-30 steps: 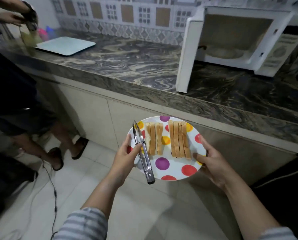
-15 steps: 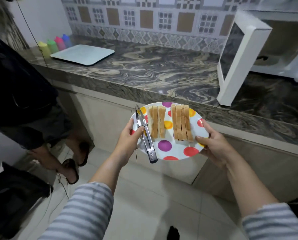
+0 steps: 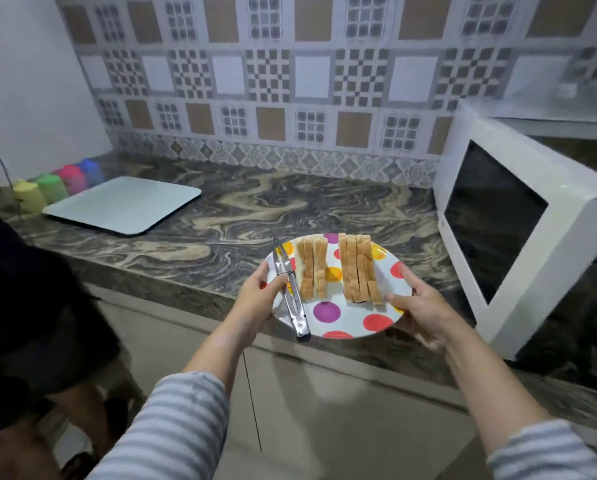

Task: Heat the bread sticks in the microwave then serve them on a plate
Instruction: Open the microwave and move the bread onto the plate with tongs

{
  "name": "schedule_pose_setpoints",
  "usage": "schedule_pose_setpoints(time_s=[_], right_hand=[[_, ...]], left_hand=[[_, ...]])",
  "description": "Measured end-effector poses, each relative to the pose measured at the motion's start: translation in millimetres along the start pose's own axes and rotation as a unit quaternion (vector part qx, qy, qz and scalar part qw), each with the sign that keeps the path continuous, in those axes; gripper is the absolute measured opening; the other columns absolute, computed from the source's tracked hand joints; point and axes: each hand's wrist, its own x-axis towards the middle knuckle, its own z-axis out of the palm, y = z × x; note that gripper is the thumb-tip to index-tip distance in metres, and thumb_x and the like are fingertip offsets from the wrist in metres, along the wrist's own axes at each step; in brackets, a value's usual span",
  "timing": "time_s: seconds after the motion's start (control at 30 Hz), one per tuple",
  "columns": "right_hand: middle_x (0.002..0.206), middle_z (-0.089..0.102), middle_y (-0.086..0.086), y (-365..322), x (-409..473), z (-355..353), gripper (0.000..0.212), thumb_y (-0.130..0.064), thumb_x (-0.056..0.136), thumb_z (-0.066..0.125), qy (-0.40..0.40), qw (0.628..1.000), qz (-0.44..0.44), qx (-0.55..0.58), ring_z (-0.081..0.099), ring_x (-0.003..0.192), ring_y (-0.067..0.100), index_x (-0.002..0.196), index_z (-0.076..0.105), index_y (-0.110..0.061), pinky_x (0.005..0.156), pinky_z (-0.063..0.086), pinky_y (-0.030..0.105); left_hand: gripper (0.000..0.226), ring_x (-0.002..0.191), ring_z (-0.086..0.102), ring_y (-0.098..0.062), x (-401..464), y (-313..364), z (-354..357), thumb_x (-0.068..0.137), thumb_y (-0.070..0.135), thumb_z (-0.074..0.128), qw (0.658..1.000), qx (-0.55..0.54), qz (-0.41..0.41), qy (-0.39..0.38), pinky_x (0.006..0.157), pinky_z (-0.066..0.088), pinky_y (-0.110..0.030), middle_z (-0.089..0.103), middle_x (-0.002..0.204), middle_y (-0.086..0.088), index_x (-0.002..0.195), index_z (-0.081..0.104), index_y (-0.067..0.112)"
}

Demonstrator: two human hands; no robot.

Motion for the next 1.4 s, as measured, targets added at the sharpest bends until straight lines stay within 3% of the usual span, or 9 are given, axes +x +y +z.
schedule_pose_setpoints(time_s=[0.07,0.27,0.37,0.53,0.63,0.8,1.0,1.2,1.4], right_hand=[[0.117,0.066,0.005,-9,27,1,0.064,0.005,0.094,0.050,0.012,1.000,0.016,0.004,0.068,0.079,0.020,0.146,0.036,-0.028,0.055,0.058,0.031],[0.118,0.065,0.010,-25,96,5,0.063,0.008,0.094,0.046,0.063,0.997,0.037,0.011,0.066,0.083,0.023,0.146,0.037,-0.026,0.052,0.057,0.031],[0.121,0.064,0.011,-28,126,7,0.063,0.009,0.094,0.045,0.090,0.995,0.045,0.005,0.067,0.089,0.025,0.146,0.037,-0.028,0.058,0.057,0.034],[0.114,0.065,0.011,-34,166,9,0.063,0.011,0.094,0.042,0.112,0.992,0.062,0.009,0.065,0.080,0.022,0.144,0.040,-0.027,0.053,0.058,0.030],[0.105,0.066,0.009,-34,181,10,0.062,0.011,0.094,0.041,0.122,0.990,0.071,0.001,0.065,0.079,0.022,0.144,0.040,-0.028,0.052,0.058,0.029],[0.115,0.065,0.010,-35,197,8,0.067,0.011,0.093,0.045,0.146,0.984,0.096,-0.042,0.066,0.084,0.023,0.146,0.035,-0.029,0.058,0.058,0.032],[0.119,0.061,0.010,-50,204,6,0.069,0.001,0.089,0.061,0.162,0.964,0.111,-0.181,0.061,0.075,0.018,0.147,0.035,-0.027,0.043,0.047,0.024],[0.108,0.066,0.008,-39,205,10,0.050,-0.007,0.075,0.077,0.236,0.923,0.064,-0.296,0.063,0.096,0.028,0.123,0.060,-0.011,0.082,0.055,0.047],[0.083,0.064,0.005,-34,197,17,0.014,-0.015,0.083,0.072,0.274,0.892,0.066,-0.354,0.061,0.056,0.018,0.094,0.063,-0.016,0.048,0.056,0.032]], left_hand=[[0.032,0.094,0.058,-0.006,36,-1,2,0.096,0.018,0.052,1.000,-0.001,-0.010,-0.006,0.072,0.049,-0.011,0.067,0.109,0.009,0.121,0.059,0.035],[0.031,0.100,0.060,-0.008,134,-11,10,0.094,0.028,0.056,0.997,0.004,-0.067,-0.033,0.092,0.050,-0.035,0.062,0.113,0.018,0.124,0.054,0.037],[0.058,0.114,0.060,-0.016,177,-21,12,0.084,0.040,0.062,0.994,0.018,-0.096,-0.058,0.098,0.049,-0.040,0.056,0.135,0.009,0.139,0.046,0.030],[0.066,0.109,0.064,-0.019,232,-33,13,0.080,0.045,0.062,0.989,0.004,-0.130,-0.076,0.076,0.057,-0.032,0.053,0.140,0.006,0.141,0.041,0.033],[0.088,0.120,0.056,-0.020,252,-37,14,0.066,0.054,0.066,0.988,0.007,-0.134,-0.073,0.092,0.053,-0.040,0.044,0.147,0.008,0.146,0.035,0.031],[0.072,0.132,0.045,-0.018,263,-28,15,0.086,0.034,0.064,0.988,0.037,-0.126,-0.078,0.105,0.043,-0.044,0.034,0.152,0.006,0.149,0.031,0.020],[0.066,0.125,0.051,-0.024,266,-11,21,0.083,0.031,0.069,0.986,0.106,-0.124,-0.023,0.105,0.042,-0.038,0.051,0.140,-0.006,0.141,0.046,0.012],[0.037,0.114,0.059,-0.026,251,-6,35,0.085,0.028,0.069,0.974,0.173,-0.118,0.087,0.092,0.044,-0.029,0.065,0.122,-0.010,0.120,0.066,0.015],[0.041,0.116,0.058,-0.028,244,-7,38,0.084,0.030,0.070,0.962,0.197,-0.141,0.130,0.098,0.046,-0.034,0.063,0.126,-0.009,0.121,0.064,0.014]])
